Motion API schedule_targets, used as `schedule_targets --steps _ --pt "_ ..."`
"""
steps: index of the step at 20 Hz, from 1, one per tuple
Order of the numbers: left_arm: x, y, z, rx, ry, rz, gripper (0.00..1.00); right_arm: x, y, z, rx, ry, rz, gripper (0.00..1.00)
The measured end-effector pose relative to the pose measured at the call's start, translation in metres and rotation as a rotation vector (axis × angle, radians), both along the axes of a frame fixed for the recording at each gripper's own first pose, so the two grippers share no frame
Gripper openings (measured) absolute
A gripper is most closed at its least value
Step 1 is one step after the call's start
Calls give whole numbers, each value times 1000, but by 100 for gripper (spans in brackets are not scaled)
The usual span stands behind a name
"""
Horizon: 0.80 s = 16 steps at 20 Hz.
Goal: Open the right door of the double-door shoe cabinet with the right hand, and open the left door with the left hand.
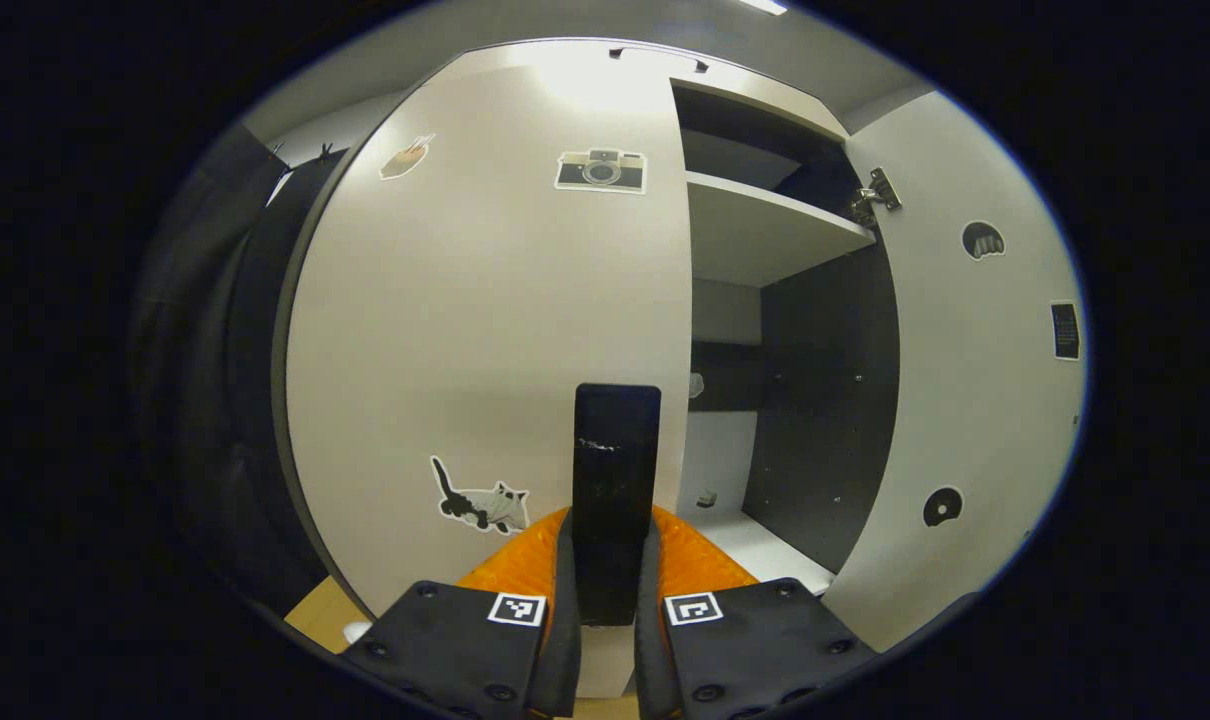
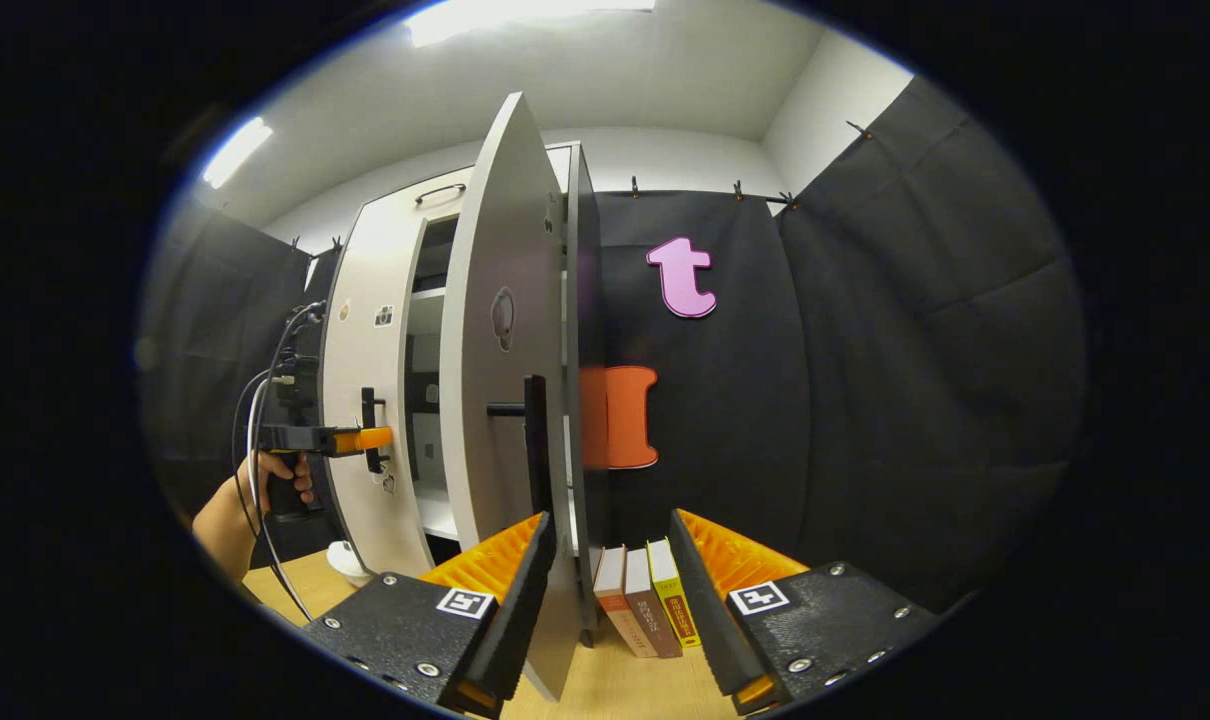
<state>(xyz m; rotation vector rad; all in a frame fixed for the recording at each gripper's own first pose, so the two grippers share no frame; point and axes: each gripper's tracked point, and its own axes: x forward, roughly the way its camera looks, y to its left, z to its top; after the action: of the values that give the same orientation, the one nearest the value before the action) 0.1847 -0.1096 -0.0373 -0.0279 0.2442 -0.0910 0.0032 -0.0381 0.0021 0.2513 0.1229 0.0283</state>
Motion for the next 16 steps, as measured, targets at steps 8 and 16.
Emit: schedule_targets --steps 8,16 --pt "-67 29 17 20 9 -32 30 -15 37 26 2 -41 41 71" --pt "-131 85 41 33 -33 3 21 -19 83 44 -23 -76 101 80"
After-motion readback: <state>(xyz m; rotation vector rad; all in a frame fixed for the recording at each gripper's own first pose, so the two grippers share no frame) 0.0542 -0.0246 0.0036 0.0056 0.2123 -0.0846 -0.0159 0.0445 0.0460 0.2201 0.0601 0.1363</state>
